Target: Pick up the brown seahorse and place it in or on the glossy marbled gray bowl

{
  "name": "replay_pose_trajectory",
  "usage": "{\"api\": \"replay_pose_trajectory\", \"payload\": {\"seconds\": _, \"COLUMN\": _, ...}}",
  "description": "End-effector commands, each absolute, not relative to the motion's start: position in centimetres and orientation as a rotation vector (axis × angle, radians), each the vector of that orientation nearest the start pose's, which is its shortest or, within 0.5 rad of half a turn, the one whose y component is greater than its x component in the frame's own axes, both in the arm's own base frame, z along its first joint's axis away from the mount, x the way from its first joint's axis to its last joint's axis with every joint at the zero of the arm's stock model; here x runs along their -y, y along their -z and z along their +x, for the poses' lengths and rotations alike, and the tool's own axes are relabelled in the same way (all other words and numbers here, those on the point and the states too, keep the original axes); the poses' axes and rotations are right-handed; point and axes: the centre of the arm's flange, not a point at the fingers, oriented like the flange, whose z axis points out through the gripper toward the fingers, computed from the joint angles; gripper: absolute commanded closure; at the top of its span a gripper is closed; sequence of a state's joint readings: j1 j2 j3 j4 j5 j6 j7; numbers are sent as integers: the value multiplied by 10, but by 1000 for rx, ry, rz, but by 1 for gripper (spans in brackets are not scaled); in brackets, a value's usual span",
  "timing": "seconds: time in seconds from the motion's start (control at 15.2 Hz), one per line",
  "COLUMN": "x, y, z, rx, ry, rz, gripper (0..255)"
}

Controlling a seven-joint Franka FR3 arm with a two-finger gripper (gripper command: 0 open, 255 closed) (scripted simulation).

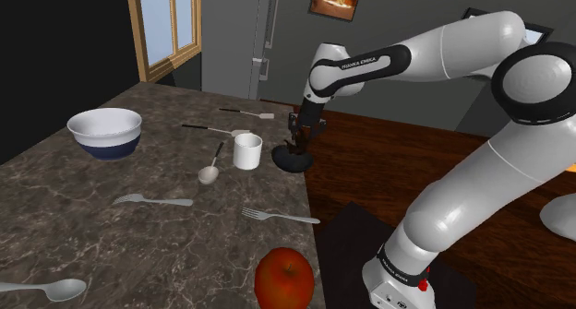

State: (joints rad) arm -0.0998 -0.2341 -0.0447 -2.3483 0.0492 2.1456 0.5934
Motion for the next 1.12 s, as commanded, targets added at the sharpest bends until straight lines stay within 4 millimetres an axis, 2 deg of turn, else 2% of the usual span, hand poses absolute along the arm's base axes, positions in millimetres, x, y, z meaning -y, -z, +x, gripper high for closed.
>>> {"api": "replay_pose_trajectory", "payload": {"seconds": 0.0, "x": 66, "y": -417, "z": 464, "rx": -1147, "ry": 29, "rz": -2862, "gripper": 255}}
{"api": "replay_pose_trajectory", "payload": {"seconds": 0.66, "x": 66, "y": -364, "z": 464, "rx": -1147, "ry": 29, "rz": -2862, "gripper": 255}}
{"api": "replay_pose_trajectory", "payload": {"seconds": 1.06, "x": 66, "y": -362, "z": 464, "rx": -1147, "ry": 29, "rz": -2862, "gripper": 255}}
